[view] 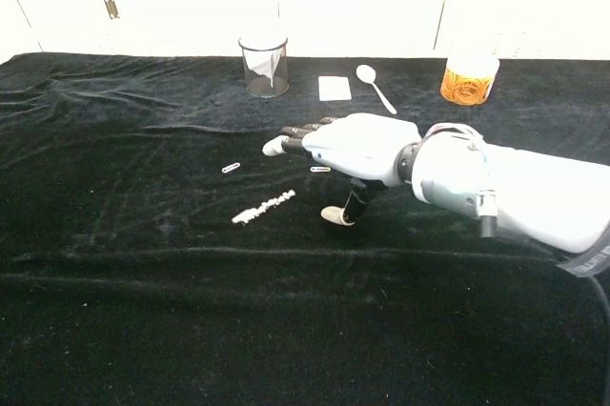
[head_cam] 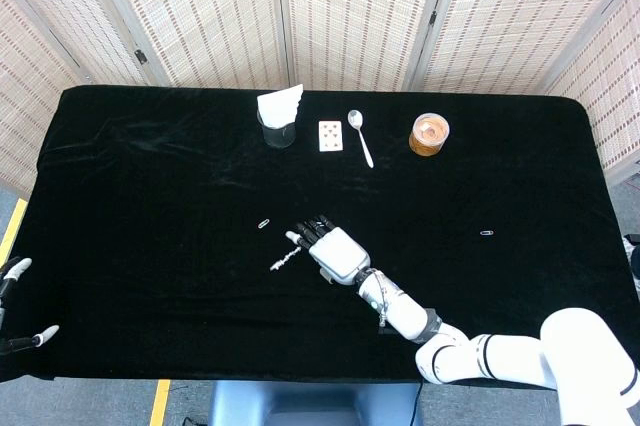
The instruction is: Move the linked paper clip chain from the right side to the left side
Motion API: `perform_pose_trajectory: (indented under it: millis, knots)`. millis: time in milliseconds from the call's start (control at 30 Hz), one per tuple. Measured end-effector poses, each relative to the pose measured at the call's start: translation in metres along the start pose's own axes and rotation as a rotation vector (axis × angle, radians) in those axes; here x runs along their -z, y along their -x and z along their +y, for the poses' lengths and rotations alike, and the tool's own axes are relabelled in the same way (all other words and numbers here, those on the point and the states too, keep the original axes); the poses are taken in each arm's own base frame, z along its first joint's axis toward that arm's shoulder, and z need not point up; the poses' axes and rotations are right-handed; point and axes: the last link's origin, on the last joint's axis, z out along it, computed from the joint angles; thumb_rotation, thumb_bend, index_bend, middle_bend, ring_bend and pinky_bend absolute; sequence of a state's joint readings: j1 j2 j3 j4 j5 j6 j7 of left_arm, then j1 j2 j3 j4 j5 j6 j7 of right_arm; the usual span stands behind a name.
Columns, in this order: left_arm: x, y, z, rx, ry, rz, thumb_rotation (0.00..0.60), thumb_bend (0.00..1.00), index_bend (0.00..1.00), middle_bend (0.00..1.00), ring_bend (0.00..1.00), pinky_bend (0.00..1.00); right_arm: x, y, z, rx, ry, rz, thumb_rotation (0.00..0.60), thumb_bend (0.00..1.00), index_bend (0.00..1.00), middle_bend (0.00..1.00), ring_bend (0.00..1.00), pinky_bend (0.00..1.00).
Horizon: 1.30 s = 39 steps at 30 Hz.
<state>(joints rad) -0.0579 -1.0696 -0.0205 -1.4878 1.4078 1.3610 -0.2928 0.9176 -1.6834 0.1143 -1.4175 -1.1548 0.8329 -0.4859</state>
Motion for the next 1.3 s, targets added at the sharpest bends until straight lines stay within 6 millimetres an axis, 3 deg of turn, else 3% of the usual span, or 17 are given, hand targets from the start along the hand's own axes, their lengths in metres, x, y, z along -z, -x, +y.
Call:
perform_pose_trajectory:
  millis: [233, 467, 533, 733, 900, 1067, 1300]
  knots:
    - [0.000, 0.001, 0.001, -0.006, 0.005, -0.006, 0.600, 0.15, 0.00, 0.06, 0.12, 0.10, 0.034, -0.025, 0.016, -0.005, 0.030, 0.099, 0.600, 0.41, 0.00, 0.00, 0.00, 0.00]
    - [-0.003, 0.007, 0.010, -0.028, 0.041, -0.009, 0.600, 0.16, 0.00, 0.09, 0.14, 0.14, 0.111, -0.046, 0.063, -0.034, 0.160, 0.266, 0.600, 0.41, 0.00, 0.00, 0.00, 0.00]
    - [-0.004, 0.008, 0.015, -0.027, 0.065, 0.008, 0.600, 0.17, 0.00, 0.17, 0.19, 0.22, 0.135, -0.045, 0.075, -0.054, 0.202, 0.300, 0.600, 0.41, 0.00, 0.00, 0.00, 0.00]
    - [-0.013, 0.010, 0.037, -0.048, 0.159, 0.041, 0.600, 0.19, 0.11, 0.51, 0.52, 0.66, 0.225, -0.026, 0.113, -0.131, 0.392, 0.402, 0.600, 0.41, 0.00, 0.00, 0.00, 0.00]
    - [-0.025, 0.021, 0.082, -0.030, 0.253, 0.065, 0.600, 0.22, 0.29, 0.67, 0.70, 0.98, 0.294, -0.010, 0.131, -0.206, 0.511, 0.492, 0.600, 0.41, 0.00, 0.00, 0.00, 0.00]
    - [-0.033, 0.033, 0.124, -0.026, 0.320, 0.043, 0.600, 0.21, 0.35, 0.79, 0.82, 1.00, 0.328, -0.010, 0.138, -0.217, 0.538, 0.575, 0.600, 0.41, 0.00, 0.00, 0.00, 0.00]
    - [-0.047, 0.055, 0.185, -0.040, 0.342, -0.011, 0.600, 0.21, 0.47, 0.93, 0.97, 1.00, 0.343, -0.011, 0.147, -0.258, 0.535, 0.589, 0.600, 0.41, 0.00, 0.00, 0.00, 0.00]
